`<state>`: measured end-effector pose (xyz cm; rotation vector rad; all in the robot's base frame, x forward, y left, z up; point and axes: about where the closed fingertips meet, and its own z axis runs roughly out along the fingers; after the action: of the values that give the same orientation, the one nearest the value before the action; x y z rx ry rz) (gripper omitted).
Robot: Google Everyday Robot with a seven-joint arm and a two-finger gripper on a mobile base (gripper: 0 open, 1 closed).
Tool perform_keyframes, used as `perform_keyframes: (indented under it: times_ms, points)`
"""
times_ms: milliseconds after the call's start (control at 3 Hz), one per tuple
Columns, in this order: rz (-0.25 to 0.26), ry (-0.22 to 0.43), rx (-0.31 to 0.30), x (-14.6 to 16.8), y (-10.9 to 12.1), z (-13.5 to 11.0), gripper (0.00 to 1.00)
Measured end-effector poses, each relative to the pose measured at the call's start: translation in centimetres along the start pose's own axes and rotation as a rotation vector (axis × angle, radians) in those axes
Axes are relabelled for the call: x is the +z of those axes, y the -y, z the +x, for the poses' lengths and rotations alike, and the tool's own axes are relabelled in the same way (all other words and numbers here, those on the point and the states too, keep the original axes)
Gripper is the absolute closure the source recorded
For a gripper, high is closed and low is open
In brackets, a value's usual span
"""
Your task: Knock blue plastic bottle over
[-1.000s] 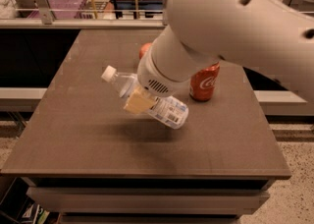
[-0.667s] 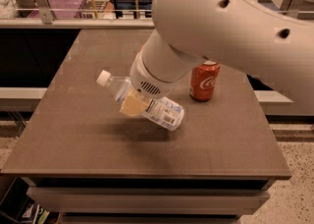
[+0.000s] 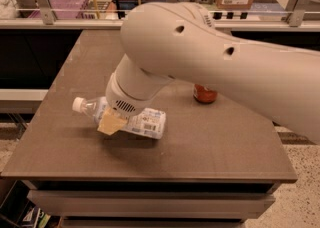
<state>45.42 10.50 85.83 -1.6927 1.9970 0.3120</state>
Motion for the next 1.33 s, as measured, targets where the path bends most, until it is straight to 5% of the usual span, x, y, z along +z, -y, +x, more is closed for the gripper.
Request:
perform_keyframes:
  times_ms: [333,1333]
  points:
    - [-0.061,0.080,-0.010,3.02,-1.63,-1.38,1.00]
    - [-0.054,0.091,-0.018,2.68,-1.83,-2.00,0.36]
